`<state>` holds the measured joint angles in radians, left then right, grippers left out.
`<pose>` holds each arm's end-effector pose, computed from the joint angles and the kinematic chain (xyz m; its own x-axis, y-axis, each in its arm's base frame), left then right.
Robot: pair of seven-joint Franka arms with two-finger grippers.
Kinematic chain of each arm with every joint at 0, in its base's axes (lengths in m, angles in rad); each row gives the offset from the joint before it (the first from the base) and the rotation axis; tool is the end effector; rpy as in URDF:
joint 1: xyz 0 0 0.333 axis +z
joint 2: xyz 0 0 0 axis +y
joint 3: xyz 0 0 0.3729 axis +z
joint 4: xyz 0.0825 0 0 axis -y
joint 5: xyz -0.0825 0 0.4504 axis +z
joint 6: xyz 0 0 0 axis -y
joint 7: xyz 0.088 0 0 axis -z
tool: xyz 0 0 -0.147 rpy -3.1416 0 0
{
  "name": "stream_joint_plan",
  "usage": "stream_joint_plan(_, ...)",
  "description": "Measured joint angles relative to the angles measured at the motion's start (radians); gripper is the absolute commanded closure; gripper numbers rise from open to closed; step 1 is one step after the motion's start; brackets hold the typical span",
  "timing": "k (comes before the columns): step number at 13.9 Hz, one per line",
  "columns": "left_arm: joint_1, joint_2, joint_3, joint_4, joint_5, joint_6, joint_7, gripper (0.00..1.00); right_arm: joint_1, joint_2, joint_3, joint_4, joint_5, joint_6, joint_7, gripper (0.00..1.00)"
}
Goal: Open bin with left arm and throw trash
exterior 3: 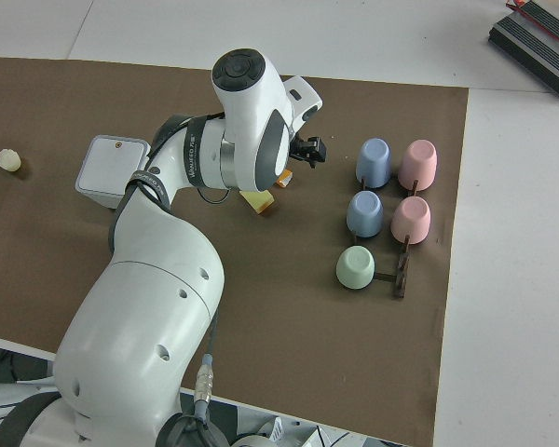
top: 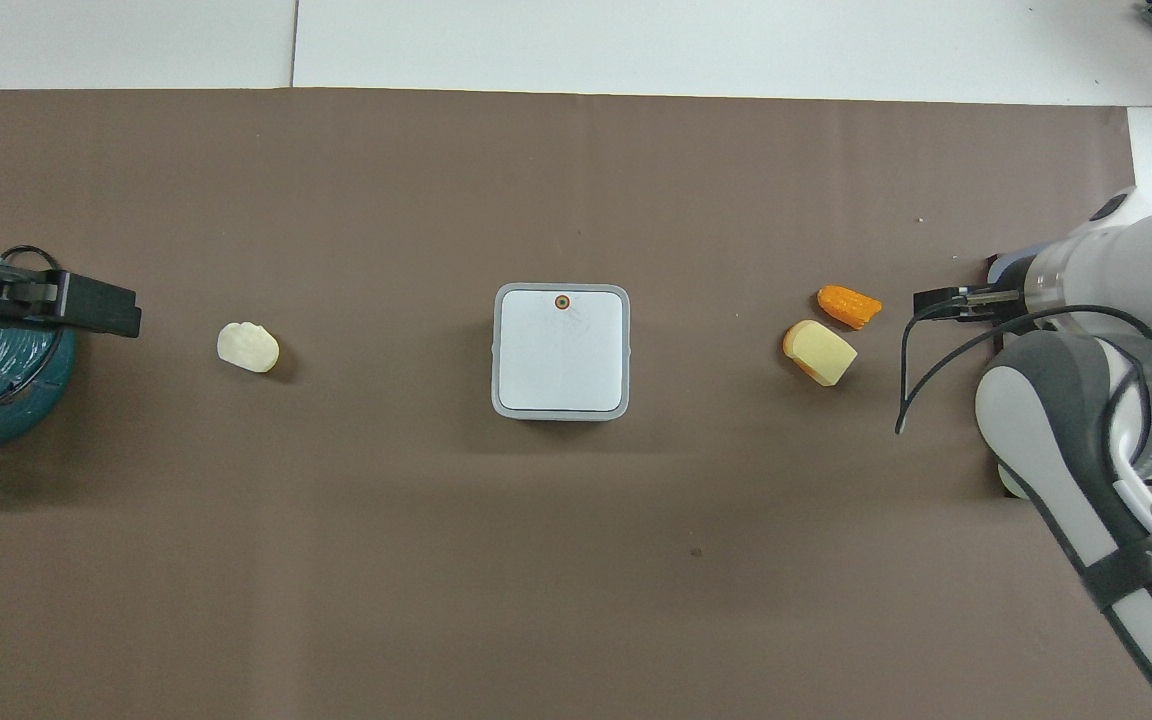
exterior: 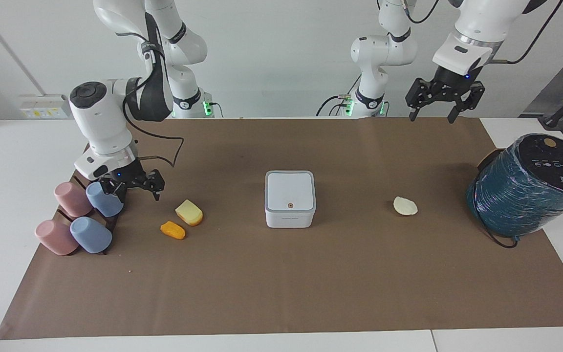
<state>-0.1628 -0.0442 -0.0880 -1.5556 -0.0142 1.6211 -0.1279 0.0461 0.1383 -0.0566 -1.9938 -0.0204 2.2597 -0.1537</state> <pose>0.5942 -0.1557 0.6817 0.9869 -0.1208 0.1071 -0.1240 -0.9920 0.0242 0.6643 -0.0074 0.3866 0.9800 0.1571 0.1219 0.1527 -0.9873 0.0443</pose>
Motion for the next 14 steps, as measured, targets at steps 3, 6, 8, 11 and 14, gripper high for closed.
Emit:
stream_joint_plan(3, -0.099, -0.025, -0.006, -0.167, 0.0, 0.201, -0.099, 0.82, 0.0, 0.062, 0.004, -0.001, 0.0, 0.063, -0.148, 0.0)
stream_joint_plan(6, -0.184, 0.008, -0.008, -0.235, -0.002, 0.353, -0.18, 1.0, 0.0, 0.108, 0.007, 0.0, 0.006, 0.115, -0.24, 0.0)
stream_joint_plan(8, -0.247, 0.066, -0.008, -0.245, -0.003, 0.469, -0.226, 1.0, 0.0, 0.135, 0.015, 0.0, 0.05, 0.16, -0.319, 0.0)
stream_joint_plan(11, -0.324, 0.182, -0.009, -0.245, -0.003, 0.661, -0.267, 1.0, 0.0, 0.176, 0.018, 0.0, 0.156, 0.193, -0.451, 0.0)
stream_joint_plan(14, -0.353, 0.268, -0.008, -0.235, -0.006, 0.789, -0.272, 1.0, 0.0, 0.209, 0.018, 0.001, 0.182, 0.218, -0.513, 0.0)
